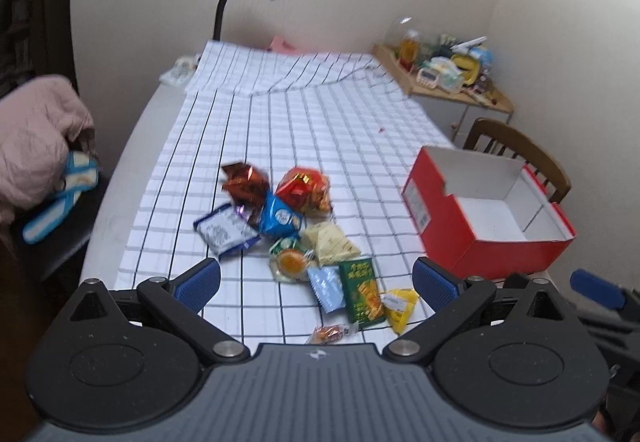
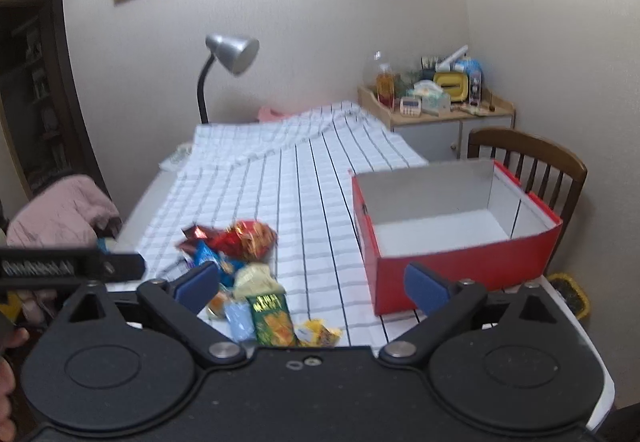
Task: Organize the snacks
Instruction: 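Grasp the small orange candy with the left tool while the right grasps the yellow chip bag, then carry both snacks over the red box and open both tools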
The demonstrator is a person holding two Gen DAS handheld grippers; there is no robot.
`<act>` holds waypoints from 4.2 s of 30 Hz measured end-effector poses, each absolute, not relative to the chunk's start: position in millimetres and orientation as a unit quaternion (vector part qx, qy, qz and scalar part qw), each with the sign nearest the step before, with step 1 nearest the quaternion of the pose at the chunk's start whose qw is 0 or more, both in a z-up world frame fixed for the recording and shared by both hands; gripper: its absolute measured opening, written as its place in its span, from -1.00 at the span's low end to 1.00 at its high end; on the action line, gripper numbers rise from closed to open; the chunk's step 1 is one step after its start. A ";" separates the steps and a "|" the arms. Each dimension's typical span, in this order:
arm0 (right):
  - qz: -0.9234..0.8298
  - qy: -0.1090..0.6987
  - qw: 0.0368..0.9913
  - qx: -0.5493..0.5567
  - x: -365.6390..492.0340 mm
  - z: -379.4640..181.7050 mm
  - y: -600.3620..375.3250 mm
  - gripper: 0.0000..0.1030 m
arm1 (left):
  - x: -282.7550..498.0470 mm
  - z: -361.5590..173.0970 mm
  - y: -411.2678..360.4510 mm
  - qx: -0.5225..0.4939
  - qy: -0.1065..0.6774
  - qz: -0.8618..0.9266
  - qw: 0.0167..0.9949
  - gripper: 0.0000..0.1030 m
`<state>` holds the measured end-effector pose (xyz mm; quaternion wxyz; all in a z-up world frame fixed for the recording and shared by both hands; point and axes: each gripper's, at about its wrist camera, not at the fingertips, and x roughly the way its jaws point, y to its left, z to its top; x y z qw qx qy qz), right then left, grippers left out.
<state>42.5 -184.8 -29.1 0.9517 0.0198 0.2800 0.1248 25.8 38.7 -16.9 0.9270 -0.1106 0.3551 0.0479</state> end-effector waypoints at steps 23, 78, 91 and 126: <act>0.246 0.399 0.880 -0.083 135.6 -147.2 -182.1 0.11 | 78.2 -127.9 8.6 -0.078 0.456 0.060 0.884 0.69; 0.196 0.390 0.896 -0.082 106.5 -130.8 -199.5 -0.37 | 80.1 -116.6 -14.6 -0.087 0.467 -0.086 0.876 -0.51; 0.216 0.351 0.909 -0.064 134.8 -63.3 -253.6 -0.37 | 109.0 -49.8 -68.2 -0.099 0.425 -0.070 0.897 -0.51; 0.166 0.440 0.880 -0.073 290.2 -116.2 -372.5 -0.36 | 294.1 -95.1 -206.9 -0.037 0.505 -0.014 0.862 -0.51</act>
